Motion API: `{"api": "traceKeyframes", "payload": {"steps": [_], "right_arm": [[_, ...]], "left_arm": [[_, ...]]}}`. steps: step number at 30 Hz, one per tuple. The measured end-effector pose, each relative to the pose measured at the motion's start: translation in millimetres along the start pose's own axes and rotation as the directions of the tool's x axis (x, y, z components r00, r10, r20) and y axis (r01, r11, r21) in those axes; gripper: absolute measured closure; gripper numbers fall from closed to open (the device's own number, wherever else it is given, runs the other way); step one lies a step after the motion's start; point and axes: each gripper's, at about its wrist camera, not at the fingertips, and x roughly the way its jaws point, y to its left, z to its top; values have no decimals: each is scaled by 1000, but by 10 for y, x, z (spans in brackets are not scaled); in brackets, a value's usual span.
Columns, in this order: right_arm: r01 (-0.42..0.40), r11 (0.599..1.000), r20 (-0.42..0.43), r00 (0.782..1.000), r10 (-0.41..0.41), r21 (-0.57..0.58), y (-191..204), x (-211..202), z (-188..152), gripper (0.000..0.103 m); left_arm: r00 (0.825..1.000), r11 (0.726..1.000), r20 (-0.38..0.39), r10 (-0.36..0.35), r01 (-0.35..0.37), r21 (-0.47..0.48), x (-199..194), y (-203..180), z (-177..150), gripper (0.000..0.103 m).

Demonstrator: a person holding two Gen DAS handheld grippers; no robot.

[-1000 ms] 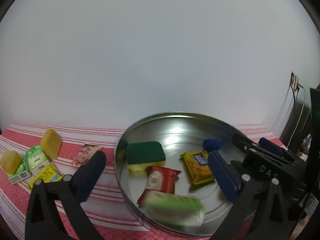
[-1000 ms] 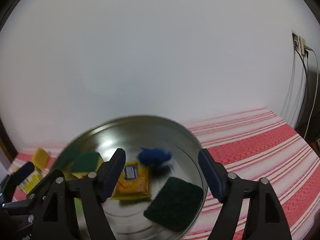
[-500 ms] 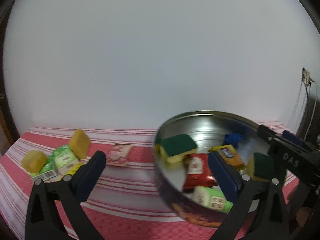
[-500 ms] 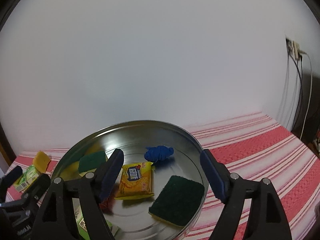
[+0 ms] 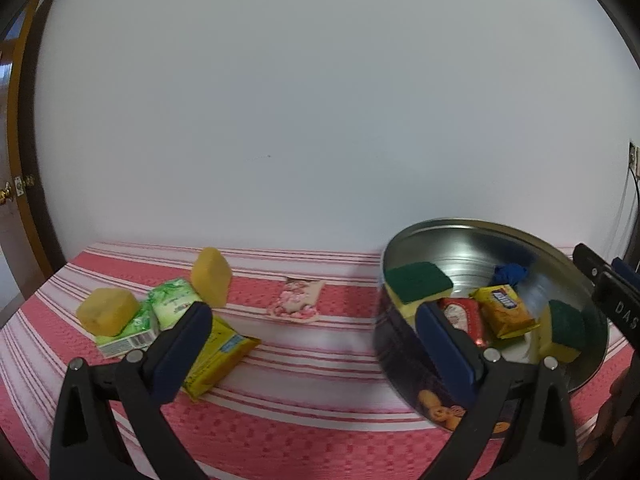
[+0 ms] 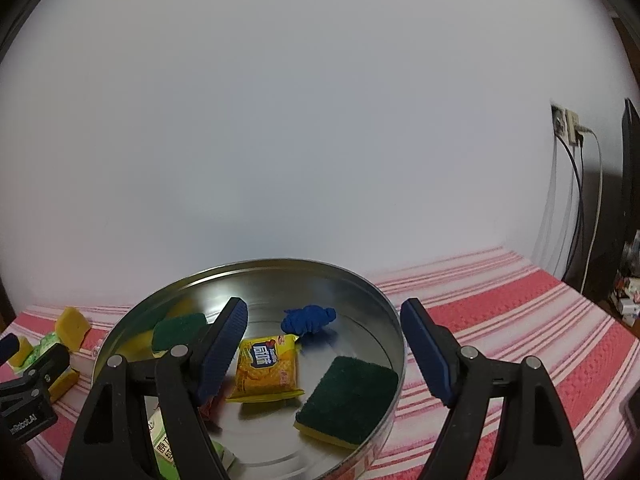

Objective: Organize objects
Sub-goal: 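Lower the box and blue cloth into the tin and open both tools, then move both tools back toward the remaining items on the cloth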

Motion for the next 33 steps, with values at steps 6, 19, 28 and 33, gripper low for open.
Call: {"api": "traceKeyframes", "payload": {"steps": [6, 19, 28, 33], "right_arm": [[3, 999, -15, 1000, -2, 44, -61, 7, -47, 22], [28, 998, 3, 1000, -29, 55, 42, -219, -143, 22], [27, 998, 1, 1000, -27, 55, 166, -328, -192, 22], [-1, 998, -14, 1000, 2, 55, 347, -397, -243, 22]], "left_arm": [[1000, 1000, 0, 7, -7, 5, -6, 88, -27, 0], [1000, 1000, -6, -2, 2, 9, -65, 267, -91, 0], [1000, 1000, -16, -5, 5, 1, -89, 426, -128, 0], [1000, 1000, -19, -7, 7, -8, -104, 550, -150, 0]]}}
